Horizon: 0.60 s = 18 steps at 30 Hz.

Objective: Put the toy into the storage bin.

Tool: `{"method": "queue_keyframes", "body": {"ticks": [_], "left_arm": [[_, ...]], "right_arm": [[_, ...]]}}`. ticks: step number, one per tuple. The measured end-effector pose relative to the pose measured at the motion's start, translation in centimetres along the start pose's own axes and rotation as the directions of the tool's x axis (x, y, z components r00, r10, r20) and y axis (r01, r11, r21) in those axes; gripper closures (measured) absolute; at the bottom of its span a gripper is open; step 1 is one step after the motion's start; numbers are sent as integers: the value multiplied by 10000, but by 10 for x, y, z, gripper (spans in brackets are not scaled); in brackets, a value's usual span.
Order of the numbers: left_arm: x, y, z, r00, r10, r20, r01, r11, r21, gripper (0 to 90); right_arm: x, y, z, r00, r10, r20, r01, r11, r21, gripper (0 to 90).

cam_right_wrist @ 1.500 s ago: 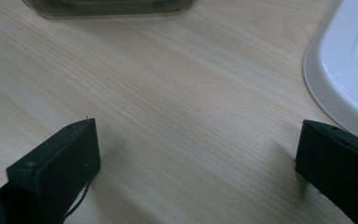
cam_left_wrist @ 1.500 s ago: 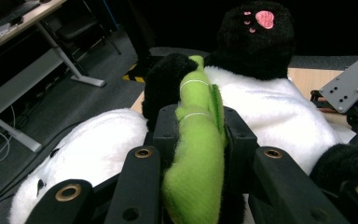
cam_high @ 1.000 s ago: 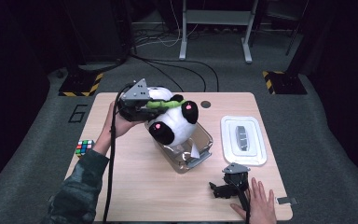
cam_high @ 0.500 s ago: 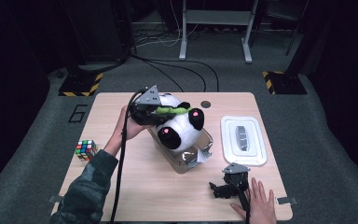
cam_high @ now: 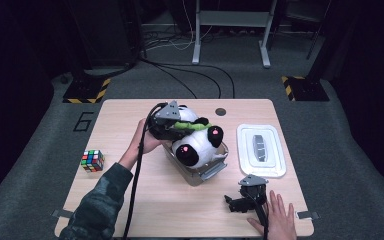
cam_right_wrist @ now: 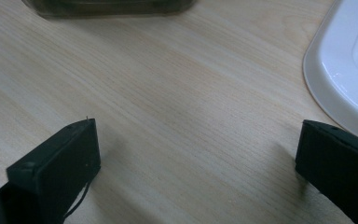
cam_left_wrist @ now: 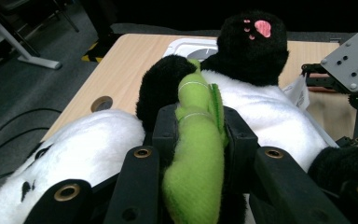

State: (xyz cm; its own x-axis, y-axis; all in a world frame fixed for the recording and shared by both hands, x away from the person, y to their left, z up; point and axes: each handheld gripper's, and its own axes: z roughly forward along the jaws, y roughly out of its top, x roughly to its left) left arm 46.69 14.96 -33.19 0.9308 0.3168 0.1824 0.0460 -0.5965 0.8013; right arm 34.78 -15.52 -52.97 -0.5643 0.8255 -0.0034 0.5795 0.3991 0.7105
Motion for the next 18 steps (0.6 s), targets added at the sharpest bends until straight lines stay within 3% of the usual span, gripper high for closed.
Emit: {"method": "queue_keyframes", "body": {"ticks": [7,10,18], "left_arm": [[-1,-2,9,9997,-73,239,71,10000,60,712],[1,-5,12,9986,-357,383,356,9994,34,712],[-3,-9,20,9978,-419,519,408,9989,220,686]], "right_arm": [[0,0,0,10000,1,1,-1,10000,-1,0],[0,0,0,10000,-2,0,2,10000,-2,0],[0,0,0,10000,-1,15,1,10000,-8,0]]}}
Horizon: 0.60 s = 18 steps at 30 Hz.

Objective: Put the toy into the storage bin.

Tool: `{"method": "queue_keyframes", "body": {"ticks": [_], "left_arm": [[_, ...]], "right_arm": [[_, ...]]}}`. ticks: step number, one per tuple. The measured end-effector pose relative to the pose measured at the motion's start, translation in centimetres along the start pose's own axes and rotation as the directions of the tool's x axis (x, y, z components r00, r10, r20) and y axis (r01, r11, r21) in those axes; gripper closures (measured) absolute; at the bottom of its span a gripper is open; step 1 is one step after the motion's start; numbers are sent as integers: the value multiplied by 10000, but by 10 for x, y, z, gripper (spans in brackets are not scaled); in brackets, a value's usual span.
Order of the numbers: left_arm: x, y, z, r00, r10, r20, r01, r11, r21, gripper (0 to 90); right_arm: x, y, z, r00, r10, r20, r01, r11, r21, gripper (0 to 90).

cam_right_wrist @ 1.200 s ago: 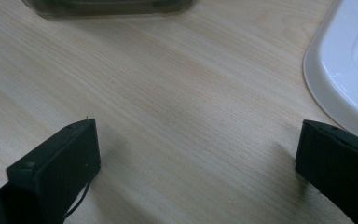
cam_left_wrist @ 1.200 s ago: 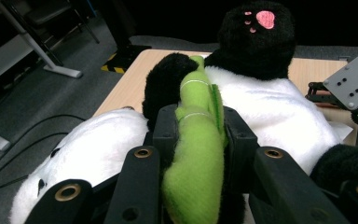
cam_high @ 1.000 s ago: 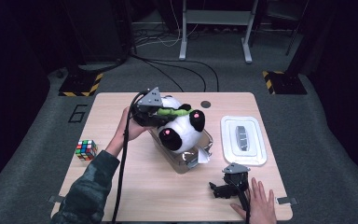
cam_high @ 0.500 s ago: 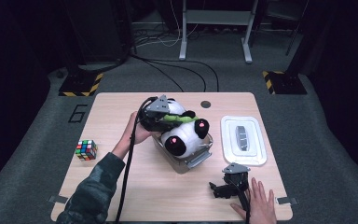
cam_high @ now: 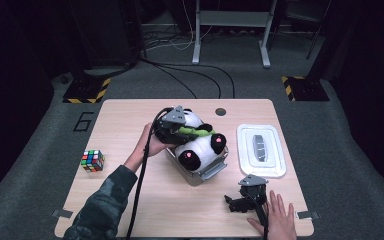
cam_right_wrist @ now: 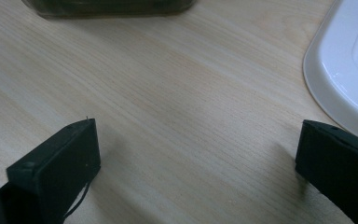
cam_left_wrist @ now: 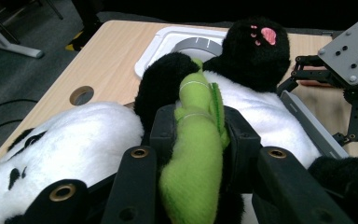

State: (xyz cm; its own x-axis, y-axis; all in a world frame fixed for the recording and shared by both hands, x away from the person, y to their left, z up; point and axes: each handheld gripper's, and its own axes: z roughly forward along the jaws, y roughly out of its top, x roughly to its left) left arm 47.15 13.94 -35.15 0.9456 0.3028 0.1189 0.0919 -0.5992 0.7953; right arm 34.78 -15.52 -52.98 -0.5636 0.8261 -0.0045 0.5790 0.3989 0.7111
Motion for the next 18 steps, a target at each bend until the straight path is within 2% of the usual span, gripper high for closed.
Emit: {"method": "queue_keyframes", "body": {"ticks": [1,4,7,9,13,14,16,18], "left_arm": [[0,-1,1,10000,-34,25,34,10000,-15,668],[0,-2,-2,9994,-352,31,353,9992,-183,530],[-1,-3,-9,9984,-487,-280,476,9982,-374,415],[-1,-4,-16,9969,-608,-503,588,9974,-410,368],[6,-10,-24,9883,-1043,-1117,1005,9942,-390,291],[9,-11,-25,9871,-1117,-1144,1086,9935,-330,270],[13,-14,-23,9803,-1420,-1370,1383,9897,-362,210],[17,-17,-20,9787,-1591,-1300,1572,9872,-253,168]], "right_arm": [[0,0,0,10000,2,0,-2,10000,-1,0],[0,0,0,10000,1,1,-1,10000,-2,0],[0,0,0,10000,21,-1,-21,10000,2,0],[0,0,0,10000,20,-1,-20,10000,3,0],[0,0,0,10000,16,-5,-16,10000,1,0],[0,0,0,10000,18,-3,-18,10000,1,0],[0,0,0,10000,14,-2,-14,10000,1,0],[0,0,0,10000,18,-3,-18,10000,-1,0]]}}
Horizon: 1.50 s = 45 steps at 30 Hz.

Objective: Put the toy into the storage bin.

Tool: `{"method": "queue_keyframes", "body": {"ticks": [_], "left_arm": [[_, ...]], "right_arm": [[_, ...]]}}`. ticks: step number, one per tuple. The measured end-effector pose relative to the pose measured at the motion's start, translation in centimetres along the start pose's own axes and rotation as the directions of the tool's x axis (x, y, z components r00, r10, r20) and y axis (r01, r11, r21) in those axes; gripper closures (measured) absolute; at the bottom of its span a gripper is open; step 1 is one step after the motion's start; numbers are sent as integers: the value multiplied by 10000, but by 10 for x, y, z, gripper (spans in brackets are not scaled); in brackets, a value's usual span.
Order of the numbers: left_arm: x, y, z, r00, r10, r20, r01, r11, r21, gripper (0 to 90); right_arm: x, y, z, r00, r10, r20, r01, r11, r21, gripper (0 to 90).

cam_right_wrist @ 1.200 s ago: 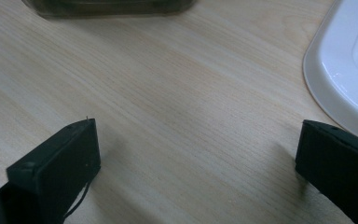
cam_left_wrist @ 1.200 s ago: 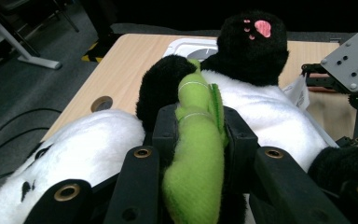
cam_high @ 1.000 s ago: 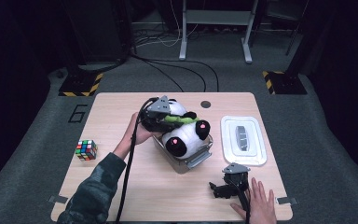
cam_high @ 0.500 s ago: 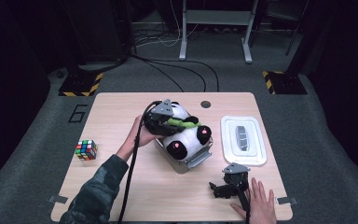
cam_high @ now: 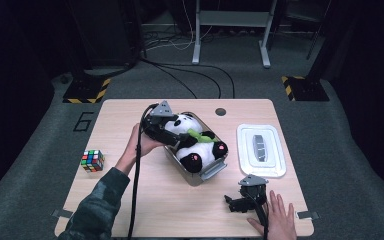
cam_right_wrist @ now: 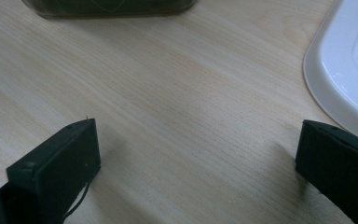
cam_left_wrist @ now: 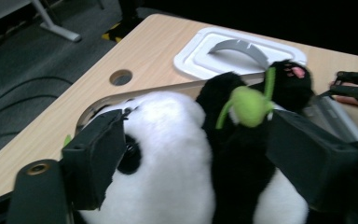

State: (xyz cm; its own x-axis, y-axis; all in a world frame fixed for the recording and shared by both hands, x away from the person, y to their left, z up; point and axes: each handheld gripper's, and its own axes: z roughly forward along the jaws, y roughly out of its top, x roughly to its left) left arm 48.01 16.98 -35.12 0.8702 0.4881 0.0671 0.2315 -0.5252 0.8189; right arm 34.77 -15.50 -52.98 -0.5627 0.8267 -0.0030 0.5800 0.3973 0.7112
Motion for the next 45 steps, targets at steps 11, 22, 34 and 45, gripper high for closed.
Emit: {"method": "queue_keyframes", "body": {"ticks": [11,22,34,45], "left_arm": [[10,-13,20,9991,-397,149,379,9936,1063,171],[10,-20,18,9972,-734,108,714,9890,1296,155],[-32,-6,-5,9969,-277,735,239,9984,518,138],[-49,-12,10,9989,4,460,-71,9896,1439,96]], "right_arm": [[0,0,0,10000,-15,4,15,10000,-1,0],[0,0,0,10000,13,-6,-13,10000,11,0],[0,0,0,10000,11,-5,-11,10000,14,0],[0,0,0,10000,11,-6,-11,10000,14,0]]}}
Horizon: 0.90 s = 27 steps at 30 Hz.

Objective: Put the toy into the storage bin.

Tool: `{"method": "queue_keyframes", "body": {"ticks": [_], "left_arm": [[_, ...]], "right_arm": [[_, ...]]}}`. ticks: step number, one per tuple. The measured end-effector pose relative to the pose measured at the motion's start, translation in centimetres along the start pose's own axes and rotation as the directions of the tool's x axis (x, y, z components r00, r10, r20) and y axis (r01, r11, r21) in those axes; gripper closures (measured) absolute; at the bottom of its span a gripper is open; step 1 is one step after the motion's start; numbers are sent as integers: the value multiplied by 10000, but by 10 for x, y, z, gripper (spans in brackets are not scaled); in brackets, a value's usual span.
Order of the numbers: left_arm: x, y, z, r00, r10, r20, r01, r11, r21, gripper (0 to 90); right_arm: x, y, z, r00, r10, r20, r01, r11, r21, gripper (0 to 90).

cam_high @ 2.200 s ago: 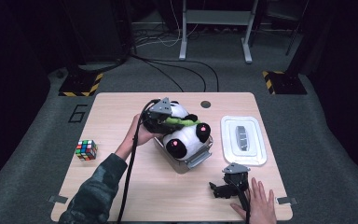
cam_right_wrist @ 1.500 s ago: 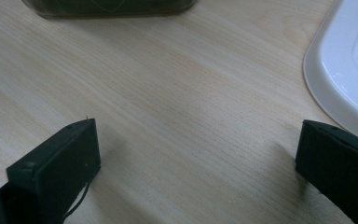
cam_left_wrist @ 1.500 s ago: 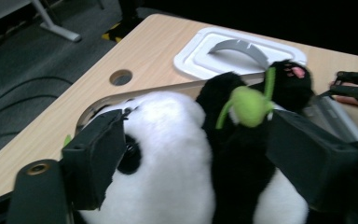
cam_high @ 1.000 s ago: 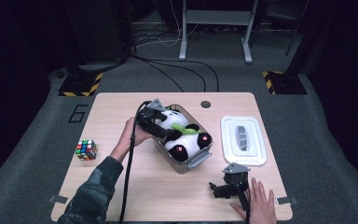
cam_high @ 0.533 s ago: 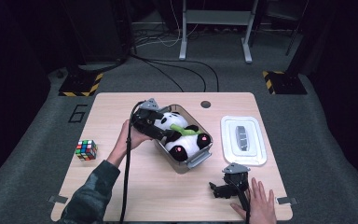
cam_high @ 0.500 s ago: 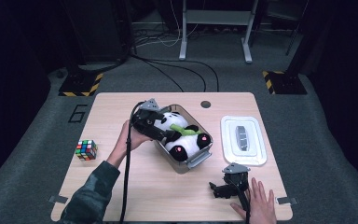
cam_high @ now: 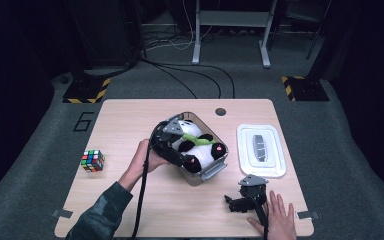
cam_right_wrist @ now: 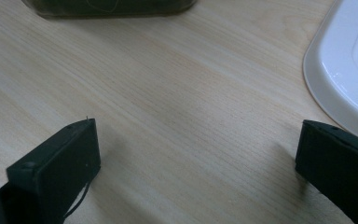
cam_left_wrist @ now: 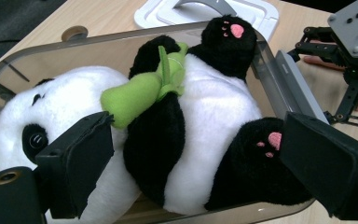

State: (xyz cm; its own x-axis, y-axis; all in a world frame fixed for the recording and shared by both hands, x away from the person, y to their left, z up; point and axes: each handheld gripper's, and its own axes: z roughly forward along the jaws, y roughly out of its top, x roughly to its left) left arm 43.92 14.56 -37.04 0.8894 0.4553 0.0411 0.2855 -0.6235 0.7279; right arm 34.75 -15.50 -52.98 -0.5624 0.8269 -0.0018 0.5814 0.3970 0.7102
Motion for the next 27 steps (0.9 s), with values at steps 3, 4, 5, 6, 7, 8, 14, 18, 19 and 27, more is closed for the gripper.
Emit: {"method": "queue_keyframes", "body": {"ticks": [3,4,5,6,7,8,14,18,19,27], "left_arm": [[-2,-2,3,9999,56,-111,-53,9997,257,101],[-3,-4,6,9999,66,-145,-61,9994,339,101],[-4,-5,8,9997,140,-211,-129,9986,511,101],[-5,-6,11,9996,133,-248,-120,9985,532,102],[-5,-7,13,9996,157,-251,-142,9980,617,103],[-6,-7,15,9989,224,-405,-192,9969,764,106],[-6,-8,24,9995,281,-167,-260,9931,1142,123],[2,-3,12,10000,11,82,-15,9982,592,144],[4,-1,9,9999,-136,64,133,9991,410,144],[34,16,19,9966,-772,-271,784,9958,472,123]], "right_arm": [[0,0,0,10000,-1,0,1,10000,-1,0],[0,0,0,10000,2,1,-2,10000,-1,0],[0,0,0,10000,-1,1,1,10000,0,0],[0,0,0,10000,-21,-9,21,10000,6,0],[0,0,0,10000,-26,-11,26,10000,7,0],[0,0,0,10000,-22,-11,22,10000,4,0],[0,0,0,10000,-23,-9,23,10000,5,0],[0,0,0,10000,-23,-11,23,10000,6,0],[0,0,0,10000,-24,-10,24,10000,7,0],[0,0,0,10000,-29,-9,29,10000,4,0]]}}
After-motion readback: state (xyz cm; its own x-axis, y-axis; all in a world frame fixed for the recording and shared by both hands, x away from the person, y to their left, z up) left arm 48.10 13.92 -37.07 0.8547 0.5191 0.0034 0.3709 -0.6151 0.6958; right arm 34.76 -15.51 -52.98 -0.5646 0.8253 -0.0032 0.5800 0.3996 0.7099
